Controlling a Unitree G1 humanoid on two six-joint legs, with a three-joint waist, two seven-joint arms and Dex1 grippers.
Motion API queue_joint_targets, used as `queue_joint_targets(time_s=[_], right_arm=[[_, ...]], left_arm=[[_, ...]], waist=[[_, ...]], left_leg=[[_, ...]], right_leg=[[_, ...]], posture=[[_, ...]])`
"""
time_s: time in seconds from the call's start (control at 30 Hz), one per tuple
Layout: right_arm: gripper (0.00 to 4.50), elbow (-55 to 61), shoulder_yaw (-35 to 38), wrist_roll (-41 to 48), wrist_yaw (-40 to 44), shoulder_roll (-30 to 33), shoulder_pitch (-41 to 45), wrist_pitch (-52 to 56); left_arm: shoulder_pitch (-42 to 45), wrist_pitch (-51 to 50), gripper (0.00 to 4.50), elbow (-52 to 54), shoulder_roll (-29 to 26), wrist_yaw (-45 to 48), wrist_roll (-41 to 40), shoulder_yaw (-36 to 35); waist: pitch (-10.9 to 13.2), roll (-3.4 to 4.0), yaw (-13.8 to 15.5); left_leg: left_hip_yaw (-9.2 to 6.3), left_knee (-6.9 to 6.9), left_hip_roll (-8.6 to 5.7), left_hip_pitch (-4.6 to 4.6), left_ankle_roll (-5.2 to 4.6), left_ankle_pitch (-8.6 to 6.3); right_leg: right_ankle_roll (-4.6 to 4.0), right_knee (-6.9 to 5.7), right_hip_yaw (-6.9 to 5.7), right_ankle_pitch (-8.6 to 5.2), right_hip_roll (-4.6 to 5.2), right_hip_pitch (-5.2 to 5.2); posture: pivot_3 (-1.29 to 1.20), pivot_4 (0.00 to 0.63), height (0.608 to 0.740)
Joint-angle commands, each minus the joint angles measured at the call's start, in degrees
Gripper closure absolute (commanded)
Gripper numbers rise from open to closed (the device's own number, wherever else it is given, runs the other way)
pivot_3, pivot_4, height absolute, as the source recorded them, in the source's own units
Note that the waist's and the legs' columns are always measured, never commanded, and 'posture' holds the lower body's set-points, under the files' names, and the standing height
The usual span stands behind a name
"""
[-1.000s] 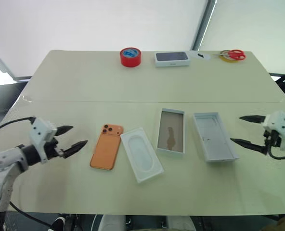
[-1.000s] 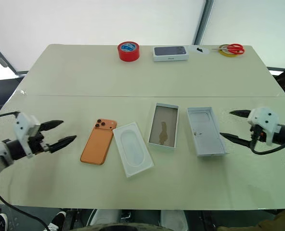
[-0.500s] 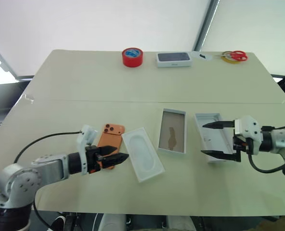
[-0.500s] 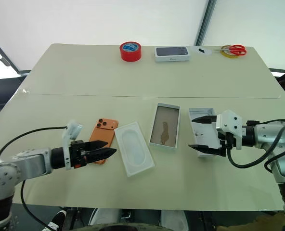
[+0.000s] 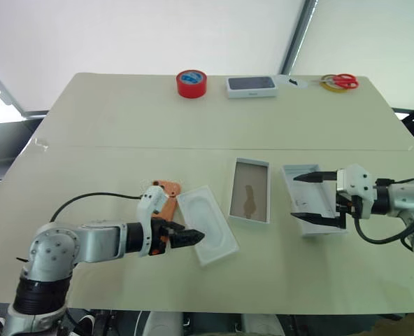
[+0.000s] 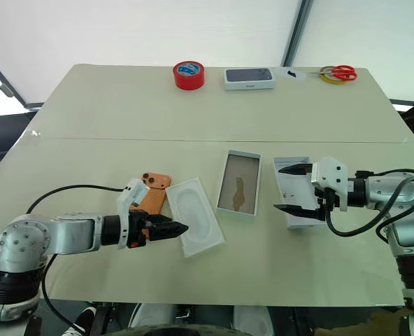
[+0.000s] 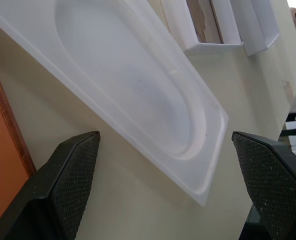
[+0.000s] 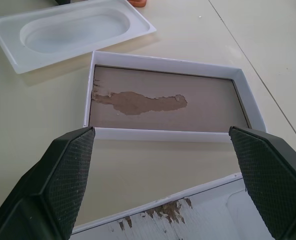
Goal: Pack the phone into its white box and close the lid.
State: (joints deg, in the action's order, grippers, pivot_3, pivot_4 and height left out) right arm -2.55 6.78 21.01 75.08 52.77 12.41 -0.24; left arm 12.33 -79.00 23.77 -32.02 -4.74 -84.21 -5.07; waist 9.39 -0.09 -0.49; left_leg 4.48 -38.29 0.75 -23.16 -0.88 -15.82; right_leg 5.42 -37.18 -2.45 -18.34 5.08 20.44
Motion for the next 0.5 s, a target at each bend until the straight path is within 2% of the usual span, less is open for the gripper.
queue_joint_targets(time_s=[0.03,0.17,0.33,0.37,0.4,0.5], right_arm=[[0.02,-0.04,0.61,-0.05,-0.58,-0.69,0.9,-1.47],[0.02,-0.49,0.51,-0.4,-0.95,-0.86,1.67,-1.87],[0.02,-1.9,0.64,-0.95,-0.97,-0.65,2.54,-2.58],[0.0,-1.9,0.62,-0.88,-0.99,-0.67,2.57,-2.46],[0.0,-1.87,0.62,-0.8,-1.01,-0.72,2.6,-2.33],[0.0,-1.68,0.66,-0.84,-1.33,-0.99,2.36,-2.35]], left_arm=[[0.32,2.14,0.05,-1.94,2.56,-4.24,0.23,2.3],[-0.17,3.16,0.05,-3.52,4.14,-5.68,1.33,3.26],[-0.92,4.15,0.05,-3.64,4.83,-7.76,-1.1,3.59],[-0.87,4.19,0.56,-3.87,4.74,-8.16,-1.35,3.74],[-0.77,4.43,0.8,-4.09,4.75,-8.51,-1.54,3.79],[-0.03,4.57,2.24,-4.65,4.42,-9.32,-1.19,3.99]], waist=[[0.0,-0.01,0.26],[-0.02,0.01,1.03],[-0.03,0.0,1.21],[-0.03,0.0,1.21],[-0.03,0.0,1.2],[-0.03,-0.01,1.18]], left_leg=[[0.0,-0.01,0.0,0.03,0.0,0.0],[0.01,-0.03,-0.02,0.13,0.0,0.0],[0.01,-0.04,-0.03,0.17,0.0,0.0],[0.01,-0.04,-0.03,0.19,0.0,0.0],[0.01,-0.04,-0.03,0.21,0.0,0.0],[0.01,-0.03,-0.02,0.21,0.0,0.0]], right_leg=[[0.0,0.01,0.0,0.0,0.0,-0.06],[-0.01,0.02,0.01,0.0,0.0,-0.15],[-0.02,0.04,0.01,-0.01,0.01,-0.21],[-0.02,0.05,0.01,-0.01,0.02,-0.24],[-0.02,0.05,0.01,-0.01,0.02,-0.25],[-0.03,0.06,0.01,-0.01,0.02,-0.24]], posture=[[0.0,0.15,0.73],[0.0,0.15,0.73],[0.0,0.15,0.73],[0.0,0.15,0.73],[0.0,0.15,0.73],[0.0,0.15,0.73]])
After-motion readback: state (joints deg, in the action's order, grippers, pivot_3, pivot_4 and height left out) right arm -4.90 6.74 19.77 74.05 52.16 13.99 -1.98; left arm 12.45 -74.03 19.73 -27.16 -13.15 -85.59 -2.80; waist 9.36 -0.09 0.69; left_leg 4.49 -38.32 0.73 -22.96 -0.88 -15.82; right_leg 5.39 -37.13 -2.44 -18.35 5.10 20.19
